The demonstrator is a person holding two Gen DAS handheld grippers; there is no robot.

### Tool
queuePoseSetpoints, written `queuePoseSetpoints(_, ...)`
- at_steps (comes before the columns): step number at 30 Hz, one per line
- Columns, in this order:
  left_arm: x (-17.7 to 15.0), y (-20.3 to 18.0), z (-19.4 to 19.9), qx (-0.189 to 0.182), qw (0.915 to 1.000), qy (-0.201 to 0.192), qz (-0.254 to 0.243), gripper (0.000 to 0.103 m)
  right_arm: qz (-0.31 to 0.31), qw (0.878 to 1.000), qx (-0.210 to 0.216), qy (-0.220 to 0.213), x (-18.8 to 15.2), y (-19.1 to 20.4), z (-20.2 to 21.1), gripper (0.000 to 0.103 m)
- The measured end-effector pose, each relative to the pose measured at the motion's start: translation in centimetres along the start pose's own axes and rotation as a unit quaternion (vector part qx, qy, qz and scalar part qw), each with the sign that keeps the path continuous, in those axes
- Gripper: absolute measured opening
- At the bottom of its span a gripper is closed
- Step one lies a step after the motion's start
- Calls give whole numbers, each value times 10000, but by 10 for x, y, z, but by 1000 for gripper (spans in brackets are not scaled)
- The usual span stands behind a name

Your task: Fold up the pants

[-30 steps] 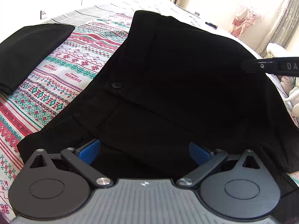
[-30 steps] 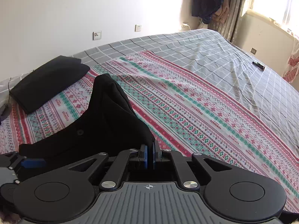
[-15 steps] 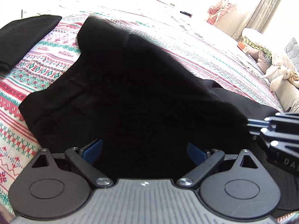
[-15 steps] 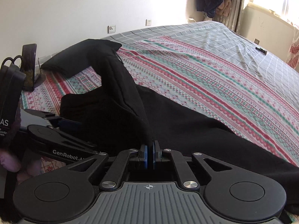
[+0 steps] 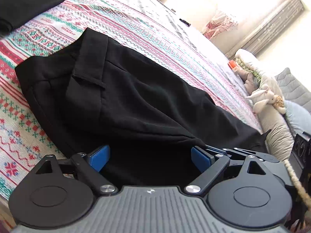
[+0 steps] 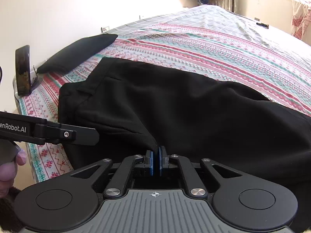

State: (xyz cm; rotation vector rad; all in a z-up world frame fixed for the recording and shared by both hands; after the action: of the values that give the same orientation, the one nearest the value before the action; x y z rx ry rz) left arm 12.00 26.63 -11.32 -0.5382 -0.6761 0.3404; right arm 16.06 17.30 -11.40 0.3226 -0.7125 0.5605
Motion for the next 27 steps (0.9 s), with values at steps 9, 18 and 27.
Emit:
queuePoseSetpoints(9,-1,-17,-21,-488,9942,-280,912,98,-56,9999,86,-77,7,-2,4,7)
queuePoseSetpoints(18,20,-8,-14,194,9876,-927,1249,47,-3,9998,170,-61,7,-2,12,8)
queuePoseSetpoints(27,40,-14,1,559,9855,-1309,928,14,-653,9964,-521,-139,11,-68,48,56)
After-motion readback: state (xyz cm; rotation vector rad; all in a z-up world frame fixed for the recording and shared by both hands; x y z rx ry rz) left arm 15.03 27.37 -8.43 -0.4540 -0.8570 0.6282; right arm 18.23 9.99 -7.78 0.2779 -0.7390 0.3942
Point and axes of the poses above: each gripper's, at about its wrist camera, not at the fingertips, and z roughly against the way its jaws point, y to its left, x to its top, the point moved 8 cm from there along -z, roughly the way its jaws point, and after that the axes turned 1 degree about -x, right-handed, at the moved point
